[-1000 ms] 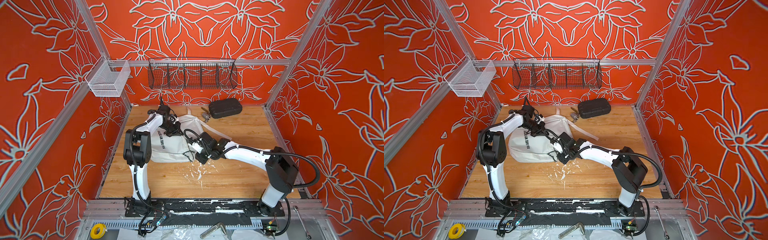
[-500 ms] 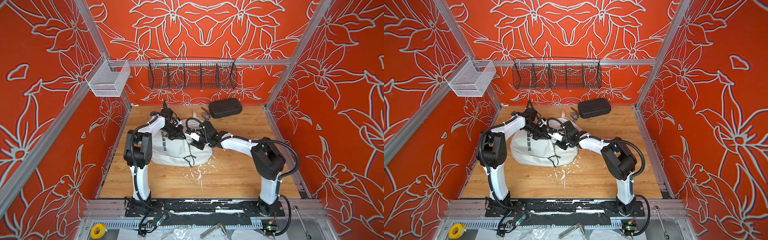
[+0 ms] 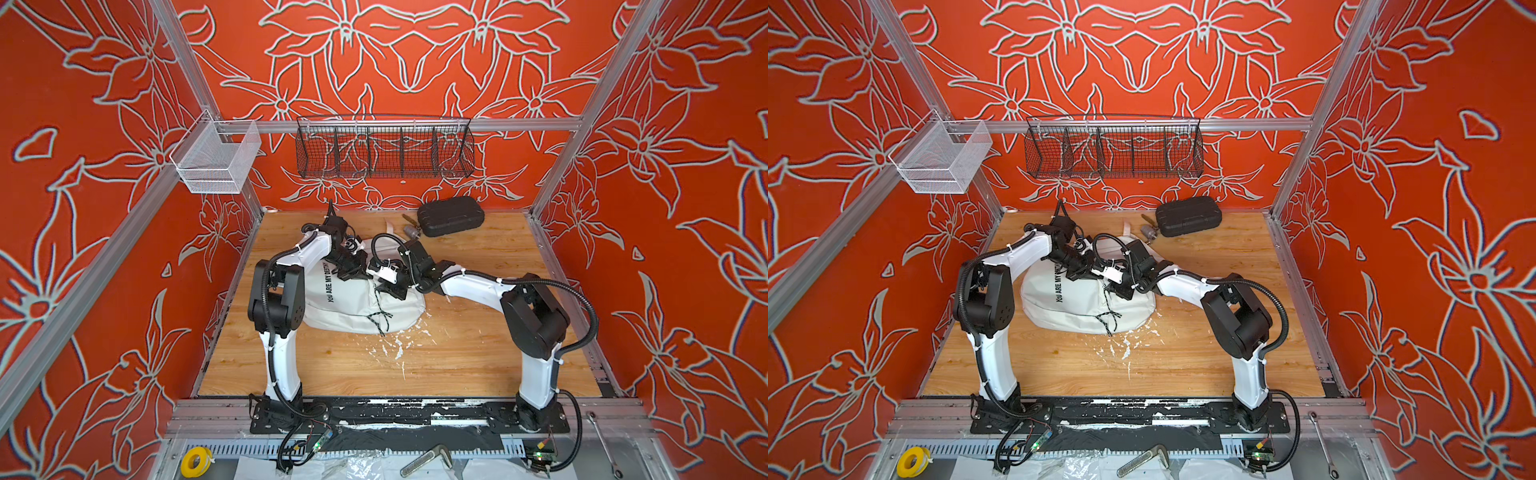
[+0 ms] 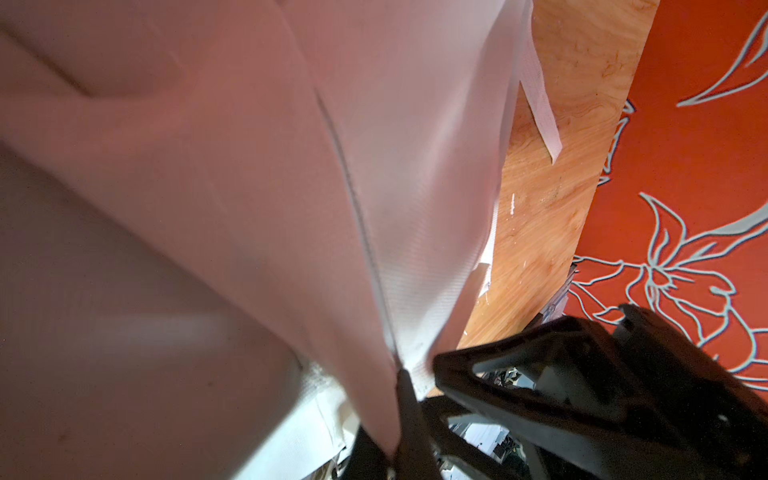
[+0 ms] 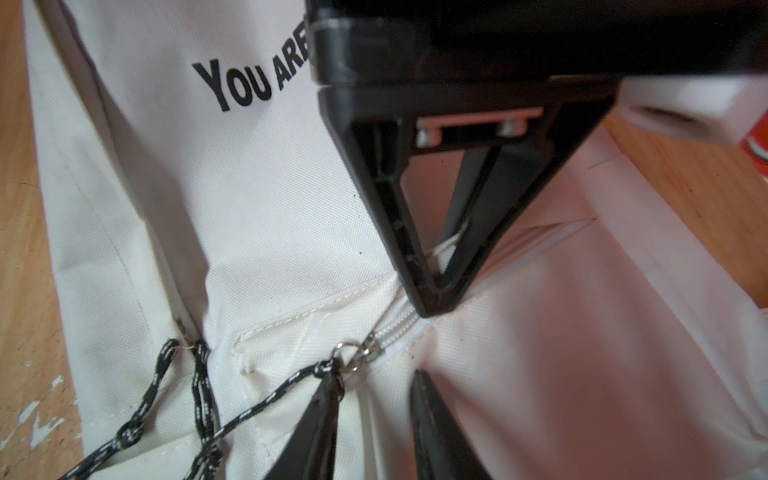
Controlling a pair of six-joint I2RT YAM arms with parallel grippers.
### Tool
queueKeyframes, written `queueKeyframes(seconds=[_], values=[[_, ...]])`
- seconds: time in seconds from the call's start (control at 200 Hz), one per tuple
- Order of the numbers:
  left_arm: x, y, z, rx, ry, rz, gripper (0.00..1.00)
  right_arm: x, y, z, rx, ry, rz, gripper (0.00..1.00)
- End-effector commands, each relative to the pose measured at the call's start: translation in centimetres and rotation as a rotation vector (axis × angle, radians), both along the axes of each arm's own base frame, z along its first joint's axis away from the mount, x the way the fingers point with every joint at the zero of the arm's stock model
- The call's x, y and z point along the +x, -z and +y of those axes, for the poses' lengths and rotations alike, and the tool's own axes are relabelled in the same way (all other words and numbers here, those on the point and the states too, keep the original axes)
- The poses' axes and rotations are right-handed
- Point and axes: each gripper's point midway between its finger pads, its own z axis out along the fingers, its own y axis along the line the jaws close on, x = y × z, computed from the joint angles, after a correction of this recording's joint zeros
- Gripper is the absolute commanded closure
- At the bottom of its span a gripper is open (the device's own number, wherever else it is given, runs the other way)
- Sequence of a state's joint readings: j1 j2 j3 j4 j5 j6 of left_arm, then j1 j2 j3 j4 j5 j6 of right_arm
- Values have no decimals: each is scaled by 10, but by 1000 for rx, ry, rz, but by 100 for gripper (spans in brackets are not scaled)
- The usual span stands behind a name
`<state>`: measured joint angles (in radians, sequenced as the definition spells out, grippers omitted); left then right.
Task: Pack the student bag
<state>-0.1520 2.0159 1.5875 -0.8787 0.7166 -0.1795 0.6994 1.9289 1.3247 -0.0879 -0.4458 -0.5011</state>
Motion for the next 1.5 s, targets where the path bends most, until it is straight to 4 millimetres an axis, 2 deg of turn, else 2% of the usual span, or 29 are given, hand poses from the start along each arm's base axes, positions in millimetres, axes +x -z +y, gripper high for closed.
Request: queueKeyframes(seconds=[0.0, 0.14, 0.37, 0.575, 0.831, 1.126, 1.266, 1.386, 1.491], values=[[-3, -20, -8, -29, 24, -37, 100, -12, -9, 5, 53, -51, 9, 70], [-3, -20, -7, -23, 17, -39, 100, -15, -13, 4, 85, -28, 6, 72], [-2, -18, -9, -23, 10, -36, 100, -17, -7, 8, 10, 46, -18, 71], [-3, -15, -9, -20, 5, -27, 100, -14, -17, 6, 8, 126, -121, 71], [-4, -15, -10, -18, 4, -27, 100, -24, -23, 7, 54, 115, -144, 74], [-4, -15, -13, -19, 4, -26, 100, -9, 2, 3, -37, 221, -71, 79], [-4, -15, -13, -20, 4, -25, 100, -10, 2, 6, -20, 220, -56, 81], [-4, -13, -13, -15, 4, -20, 100, -17, -1, 11, 9, 196, -22, 77], [-3, -14, -13, -17, 4, -23, 100, -16, 7, 8, -23, 223, 3, 78]])
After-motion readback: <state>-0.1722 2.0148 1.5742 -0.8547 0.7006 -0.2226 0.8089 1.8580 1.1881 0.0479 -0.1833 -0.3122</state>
